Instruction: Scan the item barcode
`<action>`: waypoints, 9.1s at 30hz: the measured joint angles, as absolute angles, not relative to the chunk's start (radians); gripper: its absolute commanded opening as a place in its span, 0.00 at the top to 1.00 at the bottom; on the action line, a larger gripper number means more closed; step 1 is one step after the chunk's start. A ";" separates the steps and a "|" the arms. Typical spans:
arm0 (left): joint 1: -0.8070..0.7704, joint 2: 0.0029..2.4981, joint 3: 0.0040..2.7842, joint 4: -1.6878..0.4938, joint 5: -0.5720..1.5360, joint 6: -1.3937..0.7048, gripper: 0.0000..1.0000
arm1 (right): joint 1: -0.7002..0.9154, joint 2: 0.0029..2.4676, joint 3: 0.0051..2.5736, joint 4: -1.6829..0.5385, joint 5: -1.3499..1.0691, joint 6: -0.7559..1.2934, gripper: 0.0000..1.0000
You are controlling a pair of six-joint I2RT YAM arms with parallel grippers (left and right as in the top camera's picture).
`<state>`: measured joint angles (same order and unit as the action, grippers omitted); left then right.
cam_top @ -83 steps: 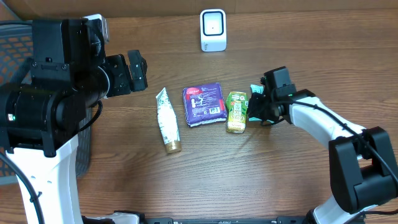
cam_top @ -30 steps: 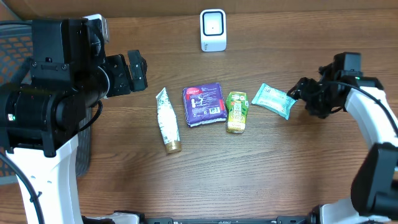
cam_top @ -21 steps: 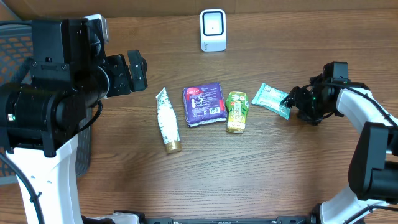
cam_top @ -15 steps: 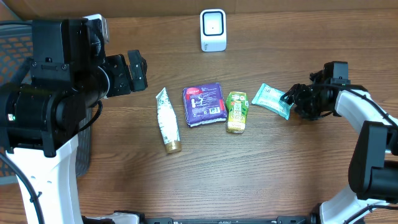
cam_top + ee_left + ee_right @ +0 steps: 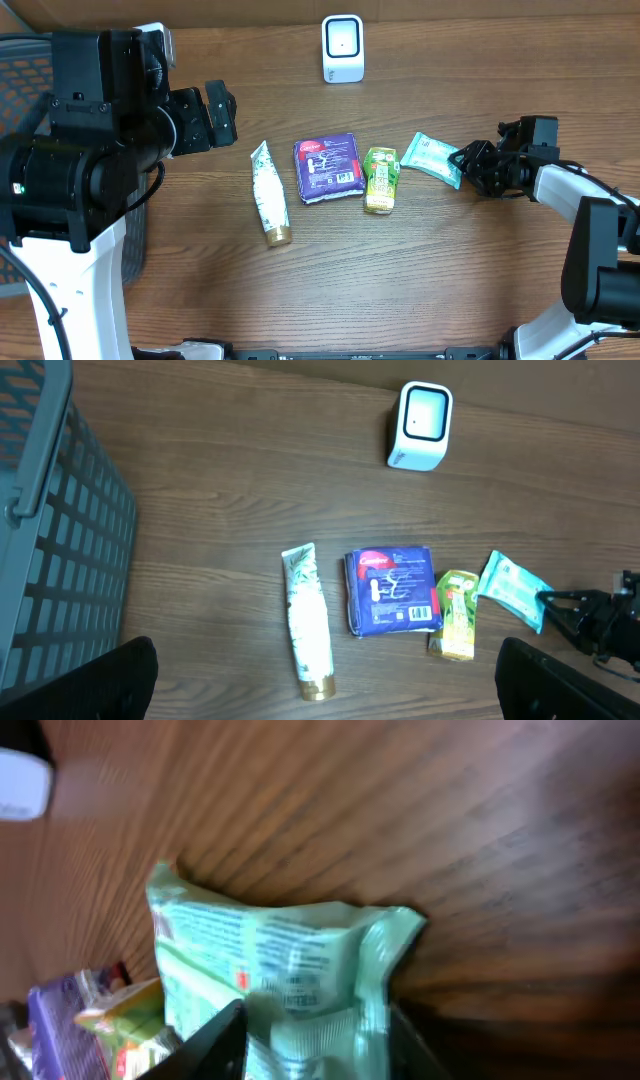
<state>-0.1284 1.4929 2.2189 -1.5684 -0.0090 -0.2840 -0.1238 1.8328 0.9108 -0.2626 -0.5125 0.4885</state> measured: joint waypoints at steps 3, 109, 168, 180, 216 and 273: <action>-0.128 1.493 2.219 -1.568 -0.009 -0.284 0.00 | -0.123 1.834 0.899 -0.270 -0.517 0.511 0.77; -0.128 1.493 2.219 -1.568 -0.009 -0.284 0.00 | -0.024 1.461 1.272 -0.841 -0.653 0.090 0.96; -0.128 1.493 2.219 -1.568 -0.009 -0.284 0.00 | 0.606 2.048 1.552 0.172 1.039 -0.494 0.97; -0.128 1.493 2.219 -1.569 -0.009 -0.284 0.00 | 0.587 1.950 1.555 -0.675 0.737 0.109 0.96; -0.128 1.493 2.219 -1.568 -0.009 -0.284 0.00 | 0.097 2.128 1.562 -0.645 -0.304 0.165 0.30; -0.128 1.493 2.219 -1.568 -0.009 -0.284 0.00 | 0.382 2.088 2.121 -0.560 0.277 0.074 0.96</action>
